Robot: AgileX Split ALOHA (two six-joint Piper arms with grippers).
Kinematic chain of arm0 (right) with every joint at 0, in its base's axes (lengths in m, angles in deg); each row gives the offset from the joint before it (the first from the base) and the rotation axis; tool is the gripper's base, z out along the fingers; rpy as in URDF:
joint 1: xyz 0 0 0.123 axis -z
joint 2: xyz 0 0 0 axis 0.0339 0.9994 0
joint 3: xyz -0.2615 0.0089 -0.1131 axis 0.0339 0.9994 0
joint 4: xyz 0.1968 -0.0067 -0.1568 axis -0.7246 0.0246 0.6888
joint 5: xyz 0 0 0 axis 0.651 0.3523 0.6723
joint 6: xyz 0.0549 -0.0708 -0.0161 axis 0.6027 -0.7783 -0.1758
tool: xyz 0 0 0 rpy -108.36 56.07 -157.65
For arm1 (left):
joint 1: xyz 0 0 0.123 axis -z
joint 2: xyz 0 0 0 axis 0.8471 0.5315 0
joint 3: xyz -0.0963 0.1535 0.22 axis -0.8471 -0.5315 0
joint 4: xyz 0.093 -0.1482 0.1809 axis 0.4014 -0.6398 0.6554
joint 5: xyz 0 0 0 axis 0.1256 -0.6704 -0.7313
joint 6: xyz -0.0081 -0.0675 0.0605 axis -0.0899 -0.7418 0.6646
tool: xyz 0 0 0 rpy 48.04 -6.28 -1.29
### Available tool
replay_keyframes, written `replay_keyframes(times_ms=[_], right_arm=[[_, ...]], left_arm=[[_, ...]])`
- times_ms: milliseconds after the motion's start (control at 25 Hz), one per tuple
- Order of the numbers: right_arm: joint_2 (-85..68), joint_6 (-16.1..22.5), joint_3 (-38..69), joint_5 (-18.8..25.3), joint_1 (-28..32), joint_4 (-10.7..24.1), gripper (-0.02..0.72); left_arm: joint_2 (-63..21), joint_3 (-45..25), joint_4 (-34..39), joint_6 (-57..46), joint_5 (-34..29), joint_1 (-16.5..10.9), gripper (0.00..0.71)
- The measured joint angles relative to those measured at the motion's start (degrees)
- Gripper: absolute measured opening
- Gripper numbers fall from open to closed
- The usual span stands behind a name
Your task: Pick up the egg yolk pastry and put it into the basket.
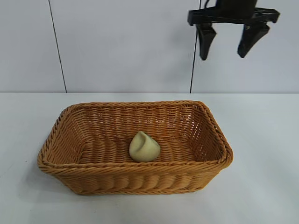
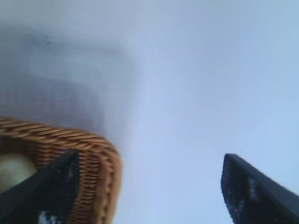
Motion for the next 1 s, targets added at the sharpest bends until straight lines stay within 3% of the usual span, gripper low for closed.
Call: replay_keyframes(times_ms=[240,520,1000], right_arm=[[0.00,-0.69,0.00,0.13,7.90,0.17,0.596],[-2.49,-2.28,3.95,0.07,9.56,-0.10,0.596],[-32.67,-2.85,41.23,0.15,9.56,-1.39,0.596]], left_arm=[[0.00,0.00,0.00,0.00,0.00,0.00,0.643],[0.00,0.00,0.00,0.00,0.00,0.00,0.643],[0.00,0.00,0.12,0.00,0.11,0.00,0.643]])
